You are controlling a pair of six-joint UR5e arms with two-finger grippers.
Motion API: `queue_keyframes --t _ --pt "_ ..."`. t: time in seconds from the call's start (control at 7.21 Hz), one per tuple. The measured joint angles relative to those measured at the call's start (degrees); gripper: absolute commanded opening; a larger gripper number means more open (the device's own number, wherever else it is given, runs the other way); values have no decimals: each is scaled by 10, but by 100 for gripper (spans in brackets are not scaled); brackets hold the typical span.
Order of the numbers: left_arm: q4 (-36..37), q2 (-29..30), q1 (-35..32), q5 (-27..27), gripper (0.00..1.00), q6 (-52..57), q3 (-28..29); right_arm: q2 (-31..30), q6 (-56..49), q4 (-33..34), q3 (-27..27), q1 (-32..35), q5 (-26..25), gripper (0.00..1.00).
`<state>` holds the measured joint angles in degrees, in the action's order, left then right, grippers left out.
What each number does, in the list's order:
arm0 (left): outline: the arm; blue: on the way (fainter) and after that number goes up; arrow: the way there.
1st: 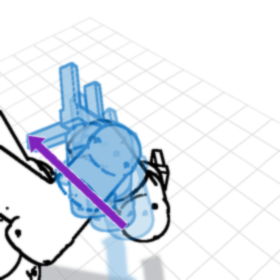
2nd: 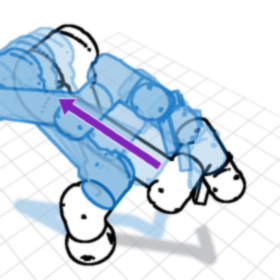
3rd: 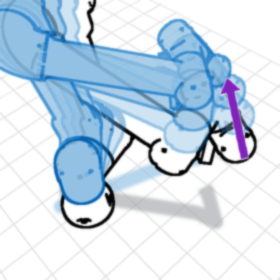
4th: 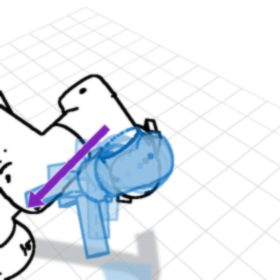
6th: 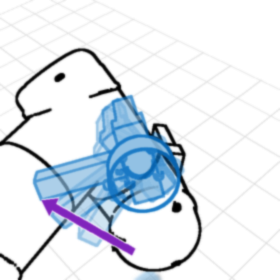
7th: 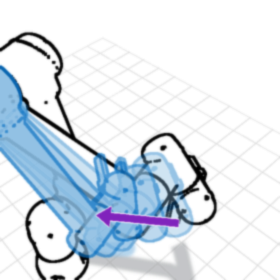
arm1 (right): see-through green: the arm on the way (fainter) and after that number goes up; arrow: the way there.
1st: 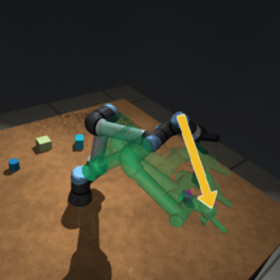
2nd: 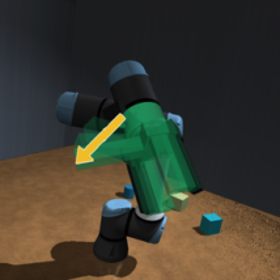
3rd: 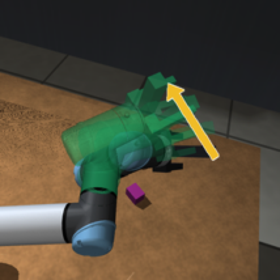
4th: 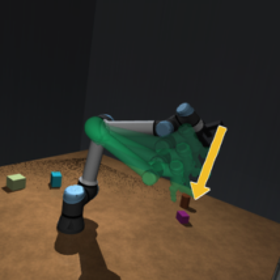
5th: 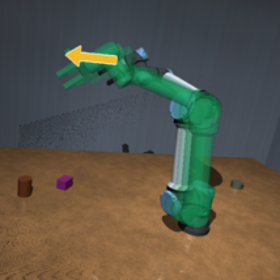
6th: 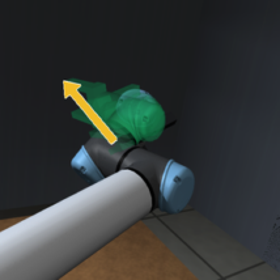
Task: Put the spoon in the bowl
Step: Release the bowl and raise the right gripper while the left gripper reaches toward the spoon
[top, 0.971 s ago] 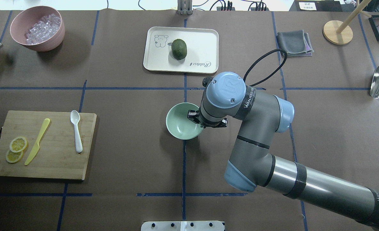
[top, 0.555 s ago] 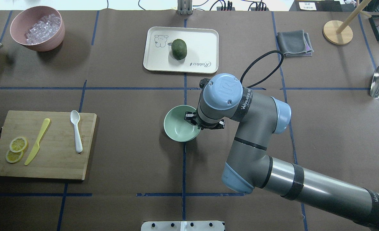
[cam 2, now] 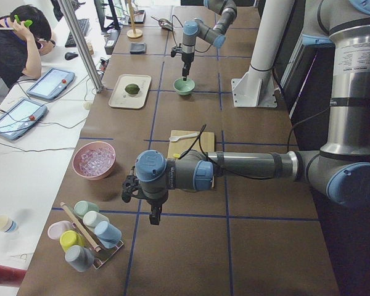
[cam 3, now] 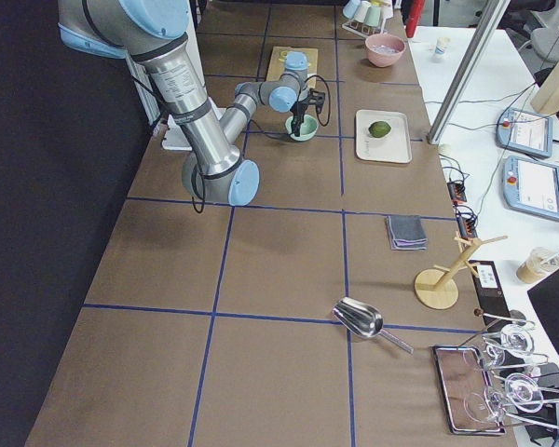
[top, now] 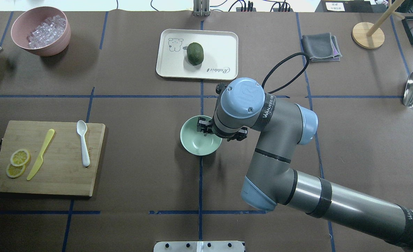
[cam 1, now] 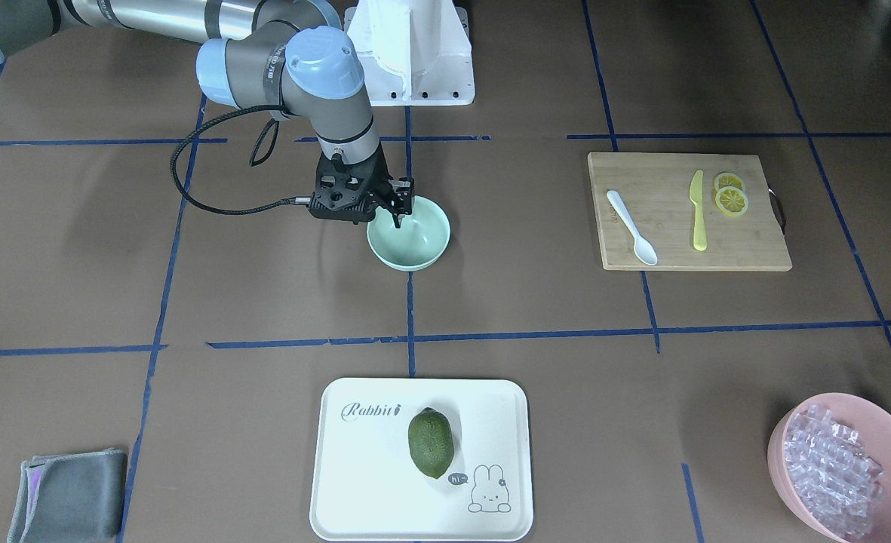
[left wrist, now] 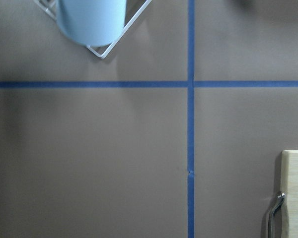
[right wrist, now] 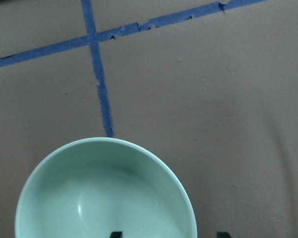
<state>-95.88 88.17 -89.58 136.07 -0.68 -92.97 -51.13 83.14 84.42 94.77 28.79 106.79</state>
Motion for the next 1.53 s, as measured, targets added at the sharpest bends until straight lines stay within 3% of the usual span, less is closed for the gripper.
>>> queue_keyframes --t 0.42,0.69,1.25,1.53 --pt "-43 -1 133 -6 100 -260 -122 -9 -32 45 12 33 2 100" --pt "-46 0 233 -55 100 -423 -192 -42 -137 90 48 76 17 100" --pt "-82 60 458 -243 100 -664 -203 -153 -365 115 121 248 158 100" --pt "-97 78 502 -282 99 -698 -177 -213 -463 113 138 321 202 100"
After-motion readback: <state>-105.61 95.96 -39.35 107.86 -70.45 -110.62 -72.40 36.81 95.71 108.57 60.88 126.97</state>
